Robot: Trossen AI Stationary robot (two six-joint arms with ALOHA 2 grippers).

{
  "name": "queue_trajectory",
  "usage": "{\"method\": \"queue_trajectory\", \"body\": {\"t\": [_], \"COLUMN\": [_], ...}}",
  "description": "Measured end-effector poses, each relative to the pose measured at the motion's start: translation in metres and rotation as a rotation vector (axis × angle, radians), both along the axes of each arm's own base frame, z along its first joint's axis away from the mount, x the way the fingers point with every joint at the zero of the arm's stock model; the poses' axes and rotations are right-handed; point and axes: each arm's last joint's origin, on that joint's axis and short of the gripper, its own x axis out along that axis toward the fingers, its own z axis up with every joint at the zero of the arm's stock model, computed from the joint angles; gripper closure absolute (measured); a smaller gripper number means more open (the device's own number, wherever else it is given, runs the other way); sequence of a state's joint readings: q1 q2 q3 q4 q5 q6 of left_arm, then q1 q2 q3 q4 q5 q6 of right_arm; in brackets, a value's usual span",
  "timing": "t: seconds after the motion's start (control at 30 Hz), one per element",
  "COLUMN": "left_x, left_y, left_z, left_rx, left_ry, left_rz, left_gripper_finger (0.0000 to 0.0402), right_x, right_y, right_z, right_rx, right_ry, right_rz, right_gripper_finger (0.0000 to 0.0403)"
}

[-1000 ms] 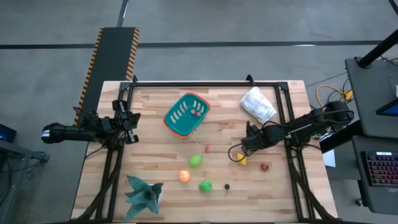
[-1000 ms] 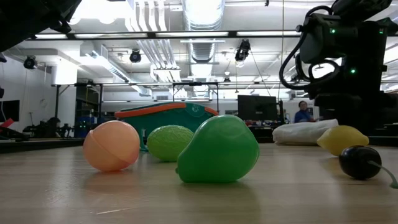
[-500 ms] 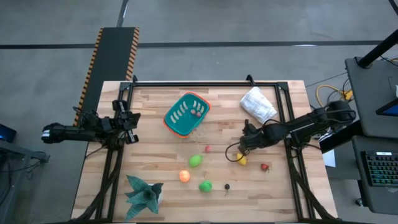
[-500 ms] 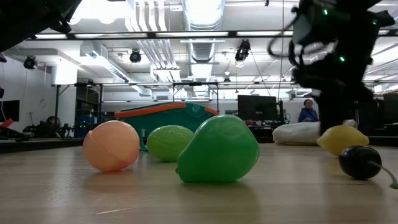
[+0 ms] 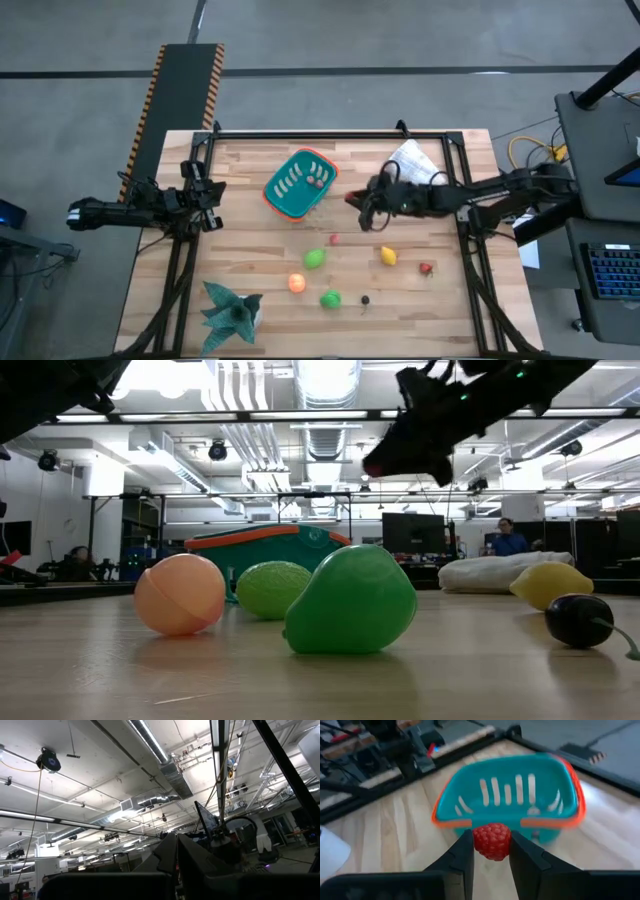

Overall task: Pick and placing Produce into tupperware
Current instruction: Put the red raspberry into the blue bin

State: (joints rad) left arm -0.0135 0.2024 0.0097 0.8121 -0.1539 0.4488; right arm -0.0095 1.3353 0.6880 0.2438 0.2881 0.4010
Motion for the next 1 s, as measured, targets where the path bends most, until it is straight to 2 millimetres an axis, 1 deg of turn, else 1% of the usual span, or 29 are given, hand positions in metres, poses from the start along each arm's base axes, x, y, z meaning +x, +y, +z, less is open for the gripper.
{"method": "queue_trajectory", "body": {"t": [0.07, 0.17, 0.33, 0.5, 0.63, 0.83, 0.9, 1.0], "left_x": [0.000, 0.000, 0.000, 0.000, 0.000, 0.000, 0.000, 0.000], "left_y": [0.000, 0.000, 0.000, 0.000, 0.000, 0.000, 0.000, 0.000], "left_z": [0.000, 0.000, 0.000, 0.000, 0.000, 0.000, 0.000, 0.000], "left_rx": [0.000, 0.001, 0.002, 0.003, 0.003, 0.003, 0.003, 0.004], "left_ry": [0.000, -0.002, -0.003, -0.004, -0.004, -0.005, -0.005, -0.005], "left_rz": [0.000, -0.001, -0.003, -0.004, -0.004, -0.004, -0.005, -0.006], "left_gripper_finger": [0.0402, 0.0402, 0.0402, 0.0402, 0.0402, 0.0402, 0.0402, 0.0402], "right_x": [0.007, 0.023, 0.055, 0.086, 0.105, 0.118, 0.119, 0.118], "right_y": [-0.012, -0.029, -0.053, -0.070, -0.079, -0.089, -0.091, -0.091], "right_z": [-0.001, -0.006, -0.006, -0.004, -0.002, 0.001, 0.002, 0.003], "right_rx": [-0.011, -0.022, -0.028, -0.046, -0.042, -0.033, -0.027, -0.020], "right_ry": [-0.007, 0.029, 0.072, 0.220, 0.317, 0.417, 0.434, 0.439], "right_rz": [0.015, 0.018, 0.052, 0.056, 0.049, 0.051, 0.047, 0.043], "right_gripper_finger": [0.0319, 0.0320, 0.0318, 0.0322, 0.0316, 0.0311, 0.0302, 0.0276]}}
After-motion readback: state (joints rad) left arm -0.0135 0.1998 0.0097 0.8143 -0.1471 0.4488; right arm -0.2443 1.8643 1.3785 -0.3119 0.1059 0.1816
